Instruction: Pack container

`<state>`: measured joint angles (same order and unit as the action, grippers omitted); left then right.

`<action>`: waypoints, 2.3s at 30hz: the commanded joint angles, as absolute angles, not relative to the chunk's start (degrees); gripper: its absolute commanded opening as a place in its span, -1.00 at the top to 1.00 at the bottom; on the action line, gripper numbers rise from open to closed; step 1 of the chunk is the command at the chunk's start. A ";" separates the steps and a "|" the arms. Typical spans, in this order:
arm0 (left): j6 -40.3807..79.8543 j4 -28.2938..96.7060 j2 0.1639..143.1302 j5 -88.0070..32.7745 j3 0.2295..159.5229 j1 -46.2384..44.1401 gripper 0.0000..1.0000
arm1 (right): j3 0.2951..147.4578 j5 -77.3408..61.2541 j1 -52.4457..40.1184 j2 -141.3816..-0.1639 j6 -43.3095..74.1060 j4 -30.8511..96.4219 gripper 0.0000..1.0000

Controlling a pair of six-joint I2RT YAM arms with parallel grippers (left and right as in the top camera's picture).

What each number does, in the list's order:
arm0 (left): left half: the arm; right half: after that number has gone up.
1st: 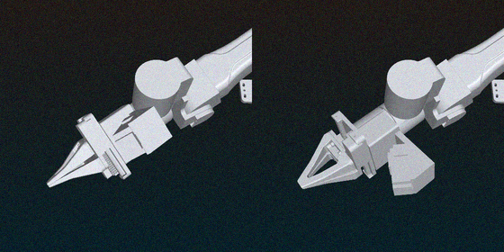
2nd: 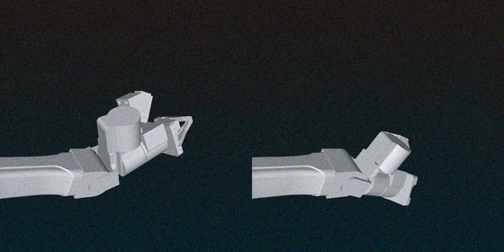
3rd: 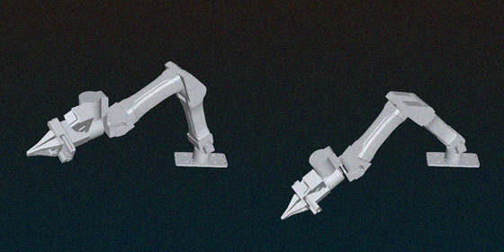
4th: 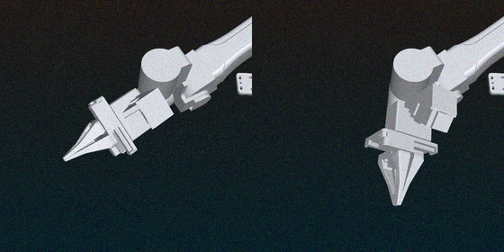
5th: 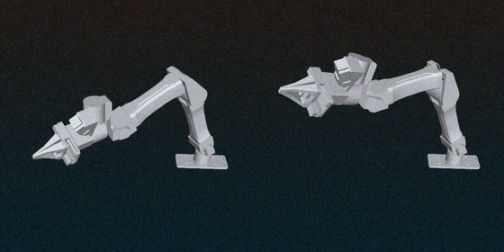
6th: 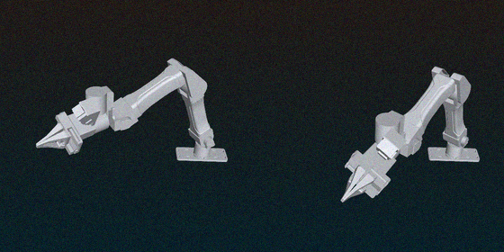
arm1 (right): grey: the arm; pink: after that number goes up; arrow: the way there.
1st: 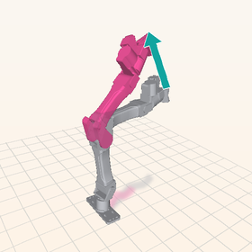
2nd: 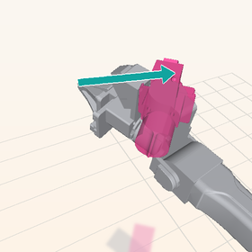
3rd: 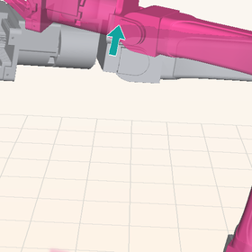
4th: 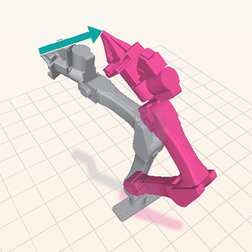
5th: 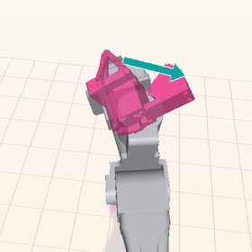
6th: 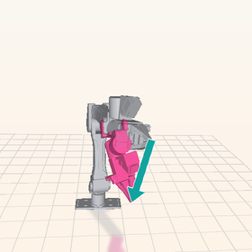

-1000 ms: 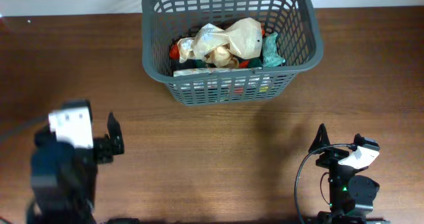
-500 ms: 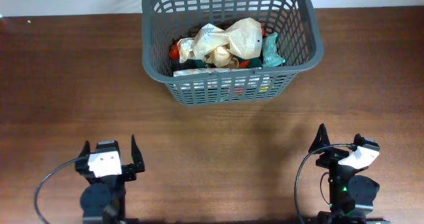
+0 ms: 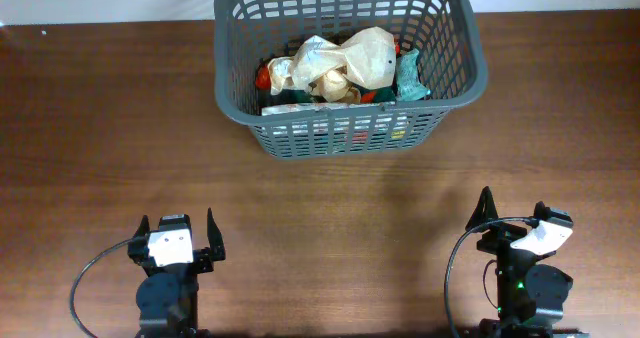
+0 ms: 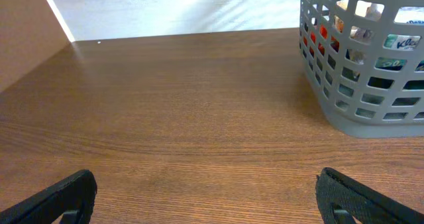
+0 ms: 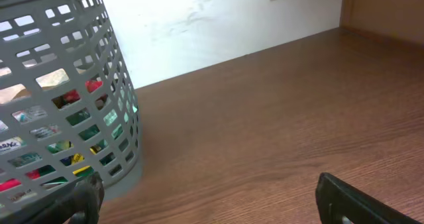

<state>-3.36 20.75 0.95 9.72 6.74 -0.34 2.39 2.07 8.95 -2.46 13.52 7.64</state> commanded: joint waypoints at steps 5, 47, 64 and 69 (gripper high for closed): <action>-3.03 20.56 0.34 10.31 6.31 -0.43 -0.99 | 1.80 1.96 8.62 -1.91 14.02 7.62 -0.98; -3.03 20.56 0.34 10.31 6.31 -0.43 -0.98 | 1.80 1.96 8.62 -1.91 14.02 7.62 -0.99; -3.03 20.56 0.34 10.31 6.31 -0.43 -0.98 | 1.80 1.96 8.62 -1.91 14.02 7.62 -0.98; -3.03 20.56 0.34 10.31 6.31 -0.43 -0.99 | 1.80 1.98 8.62 -1.91 14.02 7.62 -0.98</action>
